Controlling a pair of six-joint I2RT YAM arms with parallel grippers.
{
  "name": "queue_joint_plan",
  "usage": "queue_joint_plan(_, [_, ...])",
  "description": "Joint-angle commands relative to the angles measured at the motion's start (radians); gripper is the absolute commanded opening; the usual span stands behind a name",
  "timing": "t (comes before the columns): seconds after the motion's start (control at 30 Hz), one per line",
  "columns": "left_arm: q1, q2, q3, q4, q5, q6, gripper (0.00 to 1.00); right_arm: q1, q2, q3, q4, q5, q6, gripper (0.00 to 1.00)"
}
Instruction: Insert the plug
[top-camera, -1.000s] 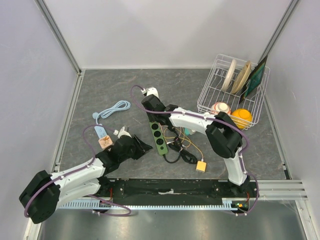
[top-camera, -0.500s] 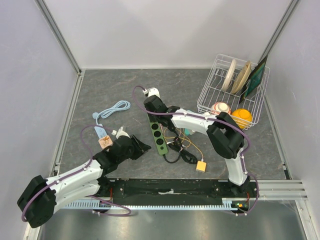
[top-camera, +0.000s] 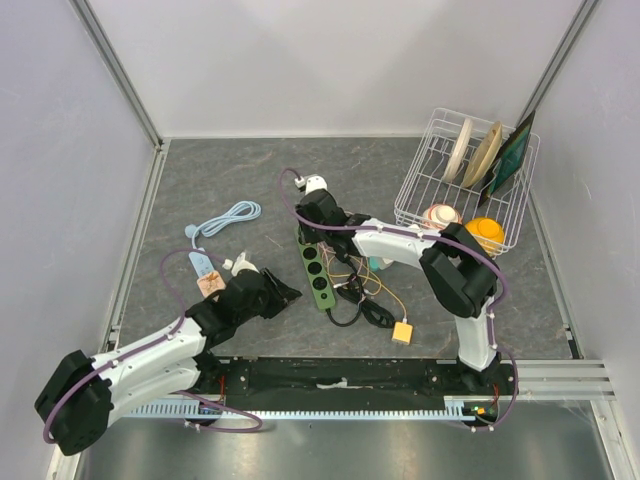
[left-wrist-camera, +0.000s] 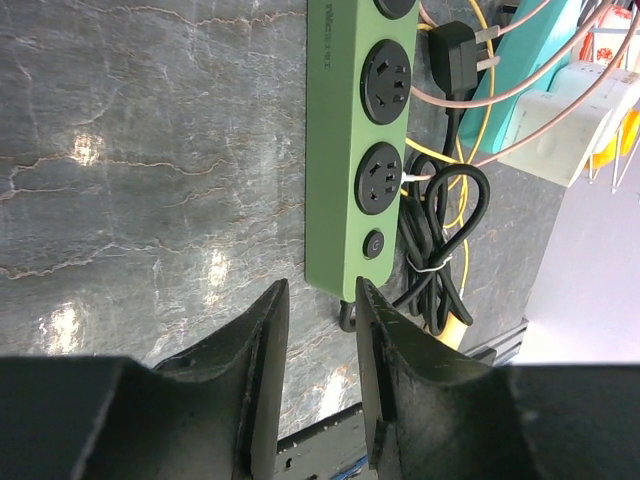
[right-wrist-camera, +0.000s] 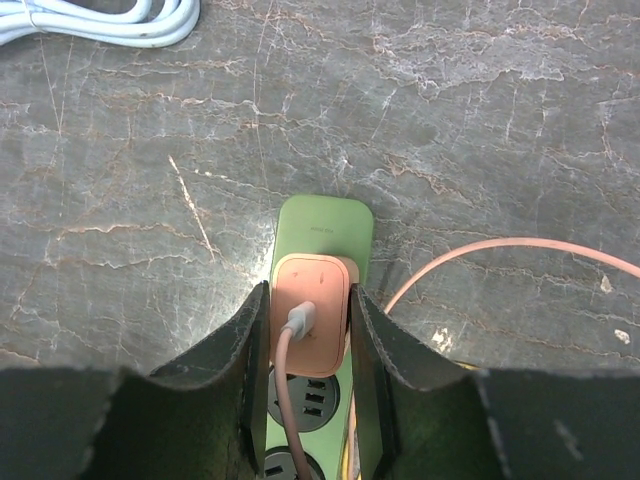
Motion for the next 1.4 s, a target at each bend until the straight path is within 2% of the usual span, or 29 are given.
queue_joint_plan(0.0, [0.004,-0.01,0.034,0.002,-0.045,0.0,0.41,0.021,0.18,-0.18,-0.389,-0.139,-0.009,0.35])
queue_joint_plan(0.03, [0.004,-0.014,0.034,-0.001,-0.051,0.004,0.42,0.022,0.163,-0.175,-0.389,-0.125,-0.007,0.45])
queue_joint_plan(0.1, [0.004,-0.03,0.034,-0.005,-0.062,0.011,0.43,0.024,0.114,-0.151,-0.388,-0.099,-0.006,0.51])
queue_joint_plan(0.13, [0.004,-0.036,0.035,-0.009,-0.068,0.014,0.45,0.024,0.085,-0.14,-0.389,-0.09,-0.006,0.59])
queue_joint_plan(0.2, [0.004,-0.048,0.035,-0.015,-0.073,0.02,0.45,0.024,0.057,-0.097,-0.396,-0.07,-0.007,0.65])
queue_joint_plan(0.23, [0.004,-0.054,0.04,-0.018,-0.074,0.023,0.46,0.024,0.033,-0.079,-0.396,-0.062,-0.007,0.72])
queue_joint_plan(0.53, [0.005,-0.163,0.034,-0.082,-0.125,0.028,0.48,0.025,-0.052,0.162,-0.481,0.004,-0.037,0.96])
queue_joint_plan(0.87, [0.005,-0.231,0.028,-0.13,-0.153,0.06,0.56,0.027,-0.149,0.259,-0.52,-0.013,-0.017,0.98])
queue_joint_plan(0.97, [0.005,-0.188,0.04,-0.127,-0.154,0.079,0.57,0.024,-0.136,0.28,-0.52,0.016,0.005,0.98])
queue_joint_plan(1.07, [0.005,-0.119,0.054,-0.102,-0.14,0.085,0.57,0.025,-0.097,0.314,-0.531,0.044,0.034,0.93])
queue_joint_plan(1.37, [0.008,0.156,0.097,0.102,-0.101,0.083,0.56,0.025,0.048,0.414,-0.569,0.113,0.068,0.83])
